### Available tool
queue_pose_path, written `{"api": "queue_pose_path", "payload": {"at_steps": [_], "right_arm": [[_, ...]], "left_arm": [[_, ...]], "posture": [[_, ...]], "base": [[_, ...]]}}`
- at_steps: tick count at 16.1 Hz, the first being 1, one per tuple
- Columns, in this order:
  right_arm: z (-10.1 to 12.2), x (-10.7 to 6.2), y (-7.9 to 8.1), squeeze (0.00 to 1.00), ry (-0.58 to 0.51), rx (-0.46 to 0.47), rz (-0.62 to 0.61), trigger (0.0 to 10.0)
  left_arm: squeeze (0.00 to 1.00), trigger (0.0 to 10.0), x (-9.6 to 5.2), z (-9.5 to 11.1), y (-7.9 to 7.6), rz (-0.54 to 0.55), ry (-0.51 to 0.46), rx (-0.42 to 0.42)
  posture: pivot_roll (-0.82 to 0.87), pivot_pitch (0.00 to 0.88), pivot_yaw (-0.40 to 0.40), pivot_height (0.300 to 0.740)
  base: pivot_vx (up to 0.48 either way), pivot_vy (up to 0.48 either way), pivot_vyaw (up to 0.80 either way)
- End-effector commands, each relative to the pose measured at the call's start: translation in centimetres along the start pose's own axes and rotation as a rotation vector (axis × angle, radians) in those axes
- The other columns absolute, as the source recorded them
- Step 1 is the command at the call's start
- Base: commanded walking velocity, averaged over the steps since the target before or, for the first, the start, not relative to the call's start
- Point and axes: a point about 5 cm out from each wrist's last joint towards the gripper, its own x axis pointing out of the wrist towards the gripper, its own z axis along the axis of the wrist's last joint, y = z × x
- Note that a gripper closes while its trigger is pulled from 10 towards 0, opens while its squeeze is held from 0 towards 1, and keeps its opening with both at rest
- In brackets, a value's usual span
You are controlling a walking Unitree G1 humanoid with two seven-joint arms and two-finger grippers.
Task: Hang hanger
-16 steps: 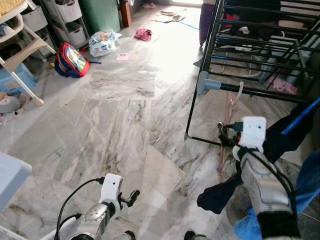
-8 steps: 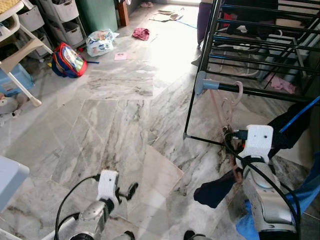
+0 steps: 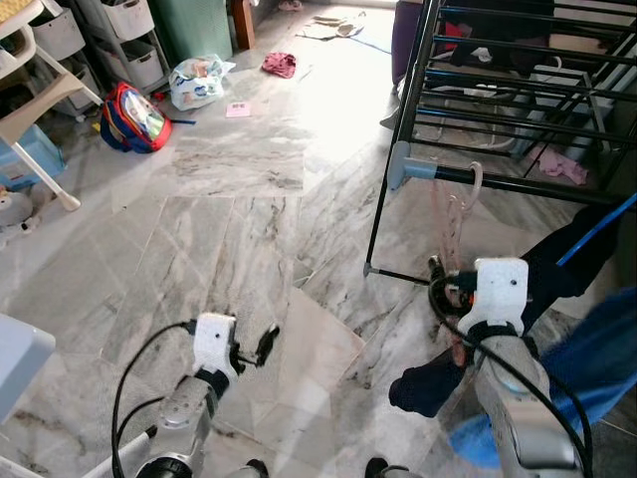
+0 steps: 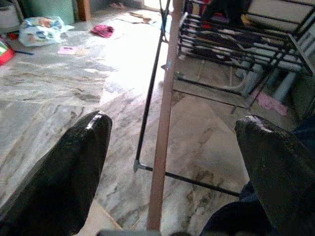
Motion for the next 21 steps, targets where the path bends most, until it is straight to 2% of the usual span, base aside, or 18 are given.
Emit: {"api": "queue_pose_path", "payload": {"at_steps": [1, 2, 4, 6, 8, 10, 11, 13, 14, 17, 18, 19, 20, 21], "right_arm": [[0.7, -0.5, 0.1, 0.0, -0.044, -0.011, 0.017, 10.0], [0.8, -1.1, -0.2, 0.0, -0.055, -0.023, 0.0, 10.0], [0.3, -1.8, -0.5, 0.0, -0.034, -0.033, -0.018, 10.0], [0.3, -1.9, -0.2, 0.0, -0.041, -0.039, -0.016, 10.0], [0.2, -1.5, 0.6, 0.0, -0.046, -0.043, 0.001, 10.0], [1.3, -1.0, 0.9, 0.0, -0.091, -0.045, 0.022, 10.0], [1.1, -0.6, 0.8, 0.0, -0.081, -0.057, 0.01, 10.0], [1.5, -0.6, 0.5, 0.0, -0.115, -0.144, -0.039, 10.0], [1.2, -0.9, 0.6, 0.0, -0.098, -0.094, -0.023, 10.0], [1.2, -1.1, 0.5, 0.0, -0.104, -0.087, -0.028, 10.0], [1.2, -0.9, 0.7, 0.0, -0.109, -0.091, -0.03, 10.0], [1.5, -0.8, 0.8, 0.0, -0.116, -0.057, -0.051, 10.0], [1.2, -0.9, 1.4, 0.0, -0.11, -0.073, -0.01, 10.0], [0.9, -1.0, 1.7, 0.0, -0.085, -0.036, 0.013, 10.0]], "left_arm": [[0.0, 10.0, -0.4, 0.2, 0.2, 0.014, -0.023, 0.026], [0.0, 10.0, -0.6, 1.1, 0.3, 0.046, -0.073, 0.068], [0.0, 10.0, -1.0, 3.1, 0.3, 0.103, -0.134, 0.093], [0.0, 10.0, -1.6, 5.0, -0.1, 0.115, -0.192, 0.134], [0.0, 10.0, -1.8, 6.0, 0.0, 0.134, -0.215, 0.188], [0.0, 10.0, -2.1, 7.8, 0.5, 0.203, -0.232, 0.18], [0.0, 10.0, -2.0, 8.1, 0.6, 0.231, -0.217, 0.19], [0.0, 10.0, -2.1, 8.5, 0.5, 0.242, -0.208, 0.182], [0.0, 10.0, -1.9, 8.6, 0.1, 0.248, -0.212, 0.178], [0.0, 10.0, -1.7, 9.0, -0.5, 0.254, -0.213, 0.16], [0.0, 10.0, -1.7, 9.0, -0.6, 0.25, -0.216, 0.181], [0.0, 10.0, -1.9, 9.7, -0.5, 0.256, -0.222, 0.184], [0.0, 10.0, -2.4, 9.5, 0.1, 0.286, -0.206, 0.182], [0.0, 10.0, -2.7, 9.1, 0.4, 0.298, -0.193, 0.18]], "posture": [[0.01, 0.202, 0.03, 0.74], [0.01, 0.209, 0.028, 0.74], [0.02, 0.214, 0.025, 0.74], [0.04, 0.213, 0.009, 0.74], [0.07, 0.197, 0.011, 0.74], [0.08, 0.2, 0.015, 0.74], [0.09, 0.206, 0.018, 0.74], [0.08, 0.213, 0.009, 0.74], [0.08, 0.213, 0.006, 0.74], [0.06, 0.218, 0.003, 0.74], [0.07, 0.217, 0.007, 0.74], [0.09, 0.231, 0.007, 0.74], [0.1, 0.228, 0.012, 0.74], [0.11, 0.229, 0.017, 0.74]], "base": [[0.0, 0.0, 0.0], [0.0, 0.0, 0.0], [0.0, 0.0, 0.0], [0.0, 0.0, 0.0], [0.0, 0.0, 0.0], [0.0, 0.0, 0.0], [0.0, 0.0, 0.0], [0.0, 0.0, 0.0], [0.0, 0.0, 0.0], [0.0, 0.0, 0.0], [0.0, 0.0, 0.0], [0.0, 0.0, 0.0], [0.0, 0.0, 0.0], [0.0, 0.0, 0.0]]}}
